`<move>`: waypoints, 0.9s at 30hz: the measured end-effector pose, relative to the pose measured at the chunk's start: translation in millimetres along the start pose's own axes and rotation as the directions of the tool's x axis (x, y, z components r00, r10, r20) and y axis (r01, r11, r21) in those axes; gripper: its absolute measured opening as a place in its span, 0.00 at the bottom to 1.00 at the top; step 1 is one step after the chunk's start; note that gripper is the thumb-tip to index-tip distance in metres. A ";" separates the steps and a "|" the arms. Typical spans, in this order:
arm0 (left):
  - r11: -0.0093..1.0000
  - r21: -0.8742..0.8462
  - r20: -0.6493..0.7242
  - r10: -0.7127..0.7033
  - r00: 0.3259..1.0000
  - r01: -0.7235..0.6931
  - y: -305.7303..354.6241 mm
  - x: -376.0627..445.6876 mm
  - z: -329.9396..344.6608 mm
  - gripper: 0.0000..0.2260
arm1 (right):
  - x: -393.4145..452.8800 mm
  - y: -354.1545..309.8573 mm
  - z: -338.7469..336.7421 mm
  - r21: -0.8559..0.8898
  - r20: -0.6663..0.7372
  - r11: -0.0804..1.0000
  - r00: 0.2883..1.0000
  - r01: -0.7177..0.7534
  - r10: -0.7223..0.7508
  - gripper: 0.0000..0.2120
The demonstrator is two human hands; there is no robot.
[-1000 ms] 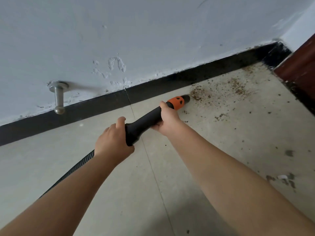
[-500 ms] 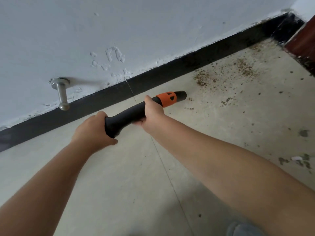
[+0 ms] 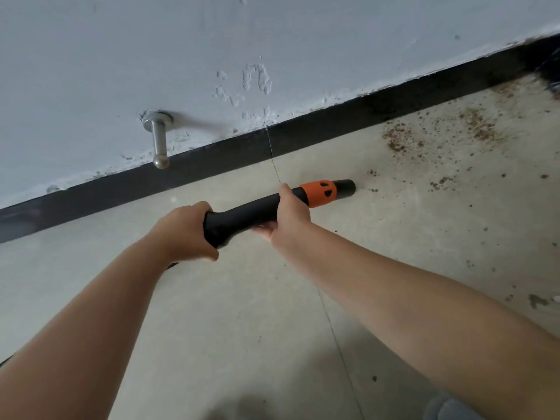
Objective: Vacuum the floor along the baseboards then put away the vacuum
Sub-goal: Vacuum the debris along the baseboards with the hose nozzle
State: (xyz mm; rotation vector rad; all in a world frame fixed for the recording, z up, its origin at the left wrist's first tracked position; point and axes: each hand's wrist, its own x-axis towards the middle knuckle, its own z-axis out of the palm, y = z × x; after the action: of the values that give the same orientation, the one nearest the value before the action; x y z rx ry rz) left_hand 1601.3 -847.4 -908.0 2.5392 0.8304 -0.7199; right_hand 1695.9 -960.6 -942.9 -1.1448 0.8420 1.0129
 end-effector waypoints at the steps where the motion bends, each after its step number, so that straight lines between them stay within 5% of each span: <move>1: 1.000 -0.013 0.004 0.023 1.000 -0.023 6.4 0.7 5.6 0.17 | 1.8 -4.4 -6.8 -0.016 -0.023 1.000 1.000 0.018 -0.018 0.23; 12: 0.988 -0.109 0.031 0.118 0.993 -0.114 83.2 6.6 30.8 0.17 | 4.9 -59.6 -51.2 -0.133 -0.168 0.984 0.975 0.120 -0.142 0.15; 19: 0.982 -0.150 -0.063 0.103 0.993 -0.112 76.1 4.2 15.5 0.17 | -2.1 -61.6 -38.2 -0.106 -0.104 0.977 0.975 0.184 -0.195 0.24; 27: 0.994 0.100 -0.453 0.078 0.888 -0.036 23.3 -5.2 13.9 0.18 | -16.6 -21.8 7.6 0.066 0.026 0.997 0.999 0.039 -0.041 0.26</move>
State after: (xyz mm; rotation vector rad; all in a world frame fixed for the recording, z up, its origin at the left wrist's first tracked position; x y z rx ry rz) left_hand 1607.4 -874.1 -911.9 2.8491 0.8745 -0.1314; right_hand 1711.2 -958.7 -919.0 -1.0858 0.8221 0.9588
